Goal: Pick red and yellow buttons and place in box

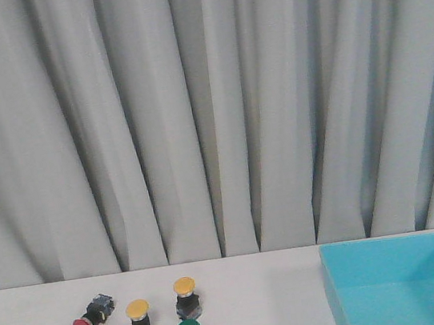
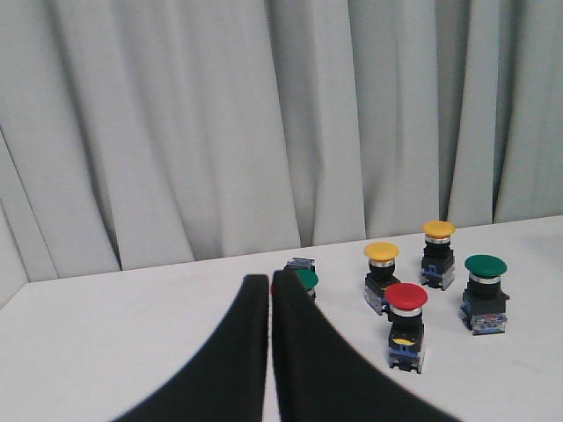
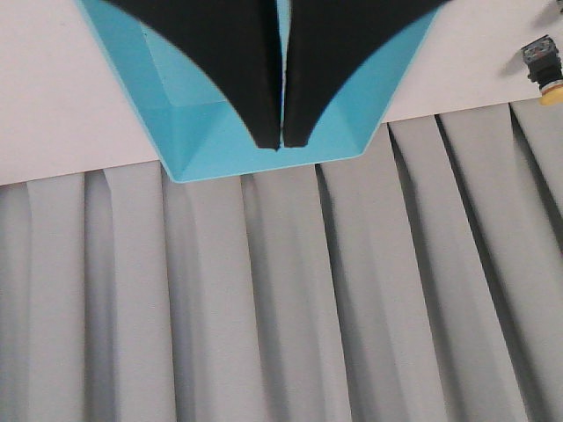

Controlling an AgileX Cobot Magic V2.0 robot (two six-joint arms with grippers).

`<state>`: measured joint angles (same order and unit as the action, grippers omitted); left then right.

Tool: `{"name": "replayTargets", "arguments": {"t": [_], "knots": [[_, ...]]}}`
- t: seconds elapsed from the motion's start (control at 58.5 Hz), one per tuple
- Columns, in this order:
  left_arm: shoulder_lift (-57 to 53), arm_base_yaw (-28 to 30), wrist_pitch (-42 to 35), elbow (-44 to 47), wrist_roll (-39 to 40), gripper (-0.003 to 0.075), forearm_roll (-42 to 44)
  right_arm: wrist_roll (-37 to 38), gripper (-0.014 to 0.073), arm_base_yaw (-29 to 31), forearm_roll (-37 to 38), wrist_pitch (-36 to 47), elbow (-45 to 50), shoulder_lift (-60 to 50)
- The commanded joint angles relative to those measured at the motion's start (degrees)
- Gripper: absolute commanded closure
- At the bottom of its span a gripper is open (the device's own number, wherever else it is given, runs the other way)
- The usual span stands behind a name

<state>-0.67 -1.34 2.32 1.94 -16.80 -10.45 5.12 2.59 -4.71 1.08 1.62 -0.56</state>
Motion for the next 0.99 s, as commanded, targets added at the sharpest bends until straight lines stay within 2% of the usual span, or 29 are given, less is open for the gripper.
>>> {"name": "replayTargets", "arguments": {"t": [0.0,0.974], "knots": [[-0.8,0.1,-4.6,0.2,0.6,0.0726,-0.6,-0.1,0.0598,0.1,0.0,4.0,0.9,-1.0],[-0.8,0.1,-5.0,-0.2,2.4,0.0726,-0.7,-0.1,0.0598,0.1,0.0,4.0,0.9,-1.0]]}}
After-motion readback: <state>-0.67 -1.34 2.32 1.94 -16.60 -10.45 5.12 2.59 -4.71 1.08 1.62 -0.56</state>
